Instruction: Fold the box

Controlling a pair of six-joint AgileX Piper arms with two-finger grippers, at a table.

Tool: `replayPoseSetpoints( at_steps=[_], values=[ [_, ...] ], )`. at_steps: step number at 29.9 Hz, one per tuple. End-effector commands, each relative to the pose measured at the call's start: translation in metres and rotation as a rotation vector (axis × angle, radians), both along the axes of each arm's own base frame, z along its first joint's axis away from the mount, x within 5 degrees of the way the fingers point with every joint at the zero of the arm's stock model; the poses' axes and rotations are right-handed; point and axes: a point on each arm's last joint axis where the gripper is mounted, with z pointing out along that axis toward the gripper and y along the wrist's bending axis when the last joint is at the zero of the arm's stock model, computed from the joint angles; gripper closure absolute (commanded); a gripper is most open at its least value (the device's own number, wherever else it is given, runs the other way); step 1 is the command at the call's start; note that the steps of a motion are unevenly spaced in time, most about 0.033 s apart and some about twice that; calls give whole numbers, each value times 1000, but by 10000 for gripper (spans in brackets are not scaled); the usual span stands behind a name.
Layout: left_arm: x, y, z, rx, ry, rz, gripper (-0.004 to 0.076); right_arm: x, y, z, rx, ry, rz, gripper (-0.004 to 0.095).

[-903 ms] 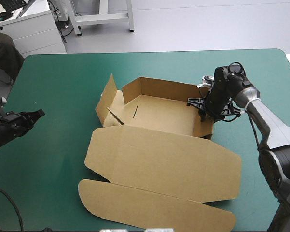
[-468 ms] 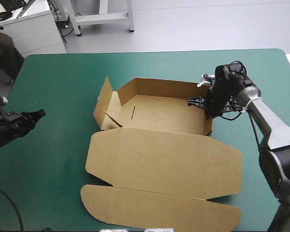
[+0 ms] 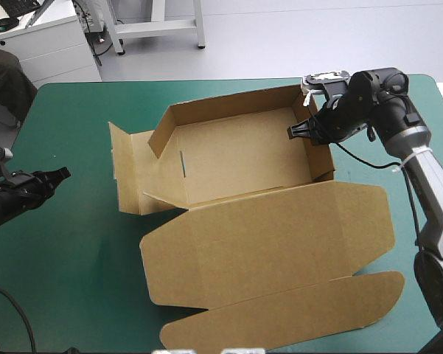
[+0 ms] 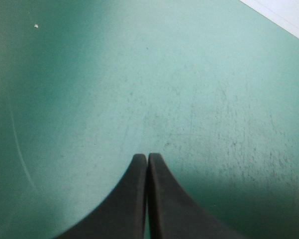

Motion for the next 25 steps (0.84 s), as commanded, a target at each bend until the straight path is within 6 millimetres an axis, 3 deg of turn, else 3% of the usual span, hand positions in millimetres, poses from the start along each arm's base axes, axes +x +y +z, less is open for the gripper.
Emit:
replayPoseSetpoints(
  at_steps=[1, 8, 13, 17, 21, 23, 25],
  values=[
    [-1, -1, 17, -17, -74, 26, 734, -31, -5, 47, 60, -127, 59, 928],
    [-1, -2, 17, 47, -83, -19, 733, -64, -5, 80, 145, -220, 130, 928],
    [-3, -9, 14, 73, -61, -129, 679, -73, 0, 91, 205, -260, 193, 928],
    [-5, -12, 13, 55, -47, -161, 498, -74, 2, 90, 229, -242, 203, 928],
    [-5, -12, 13, 49, -44, -164, 218, -74, 2, 90, 232, -245, 203, 928],
    [-5, -12, 13, 50, -43, -167, 142, -73, 2, 91, 233, -251, 201, 928],
    [-6, -15, 13, 37, -42, -191, 126, -71, 2, 90, 236, -261, 195, 928]
  ],
)
